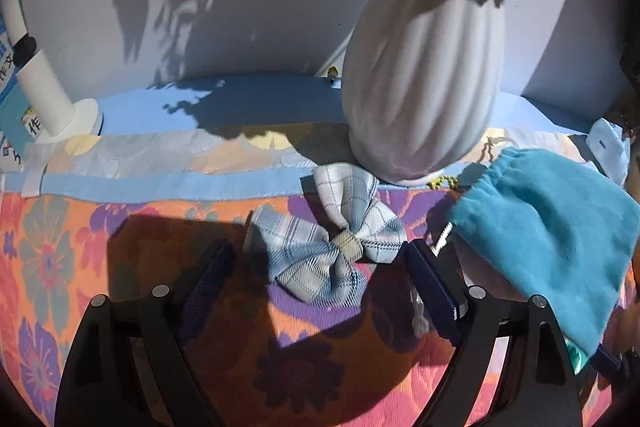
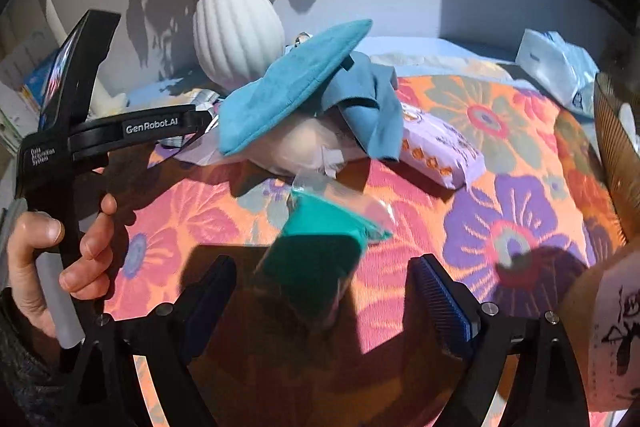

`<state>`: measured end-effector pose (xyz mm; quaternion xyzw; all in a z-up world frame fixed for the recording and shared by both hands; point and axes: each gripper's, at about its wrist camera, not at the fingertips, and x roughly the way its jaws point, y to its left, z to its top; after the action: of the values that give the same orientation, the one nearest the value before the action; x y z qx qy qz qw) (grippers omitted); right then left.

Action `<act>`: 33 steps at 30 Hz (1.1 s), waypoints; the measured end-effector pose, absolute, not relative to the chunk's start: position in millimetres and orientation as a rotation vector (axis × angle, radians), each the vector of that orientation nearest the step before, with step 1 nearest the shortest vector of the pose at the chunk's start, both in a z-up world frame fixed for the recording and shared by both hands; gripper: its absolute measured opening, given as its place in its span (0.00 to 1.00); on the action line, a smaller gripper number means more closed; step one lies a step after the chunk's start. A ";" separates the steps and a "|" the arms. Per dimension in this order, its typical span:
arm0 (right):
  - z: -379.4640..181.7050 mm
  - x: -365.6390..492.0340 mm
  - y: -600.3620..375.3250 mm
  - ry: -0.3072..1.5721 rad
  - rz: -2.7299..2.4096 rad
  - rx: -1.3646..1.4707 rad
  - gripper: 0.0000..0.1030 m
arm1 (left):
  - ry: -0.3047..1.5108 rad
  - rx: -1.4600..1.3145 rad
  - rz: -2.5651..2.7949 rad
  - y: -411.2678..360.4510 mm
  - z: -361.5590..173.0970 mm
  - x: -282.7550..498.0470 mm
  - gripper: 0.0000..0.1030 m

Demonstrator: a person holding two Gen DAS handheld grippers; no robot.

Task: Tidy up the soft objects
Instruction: 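Grasp the blue plaid bow with the left gripper while the right grasps the teal zip bag, then lift the bow and zip bag and carry them to the glass bowl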

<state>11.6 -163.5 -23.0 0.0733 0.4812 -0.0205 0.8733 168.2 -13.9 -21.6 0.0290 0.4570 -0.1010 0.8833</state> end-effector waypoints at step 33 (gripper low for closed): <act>0.7 -121.6 -189.9 0.908 0.016 0.217 0.37 | 0.852 -0.009 -0.411 -24.2 -2.1 -43.5 0.21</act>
<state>-121.6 -189.9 0.7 0.1044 0.4378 0.0077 0.8930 -43.5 -24.2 -2.1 -0.0044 0.4105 -0.1978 0.8902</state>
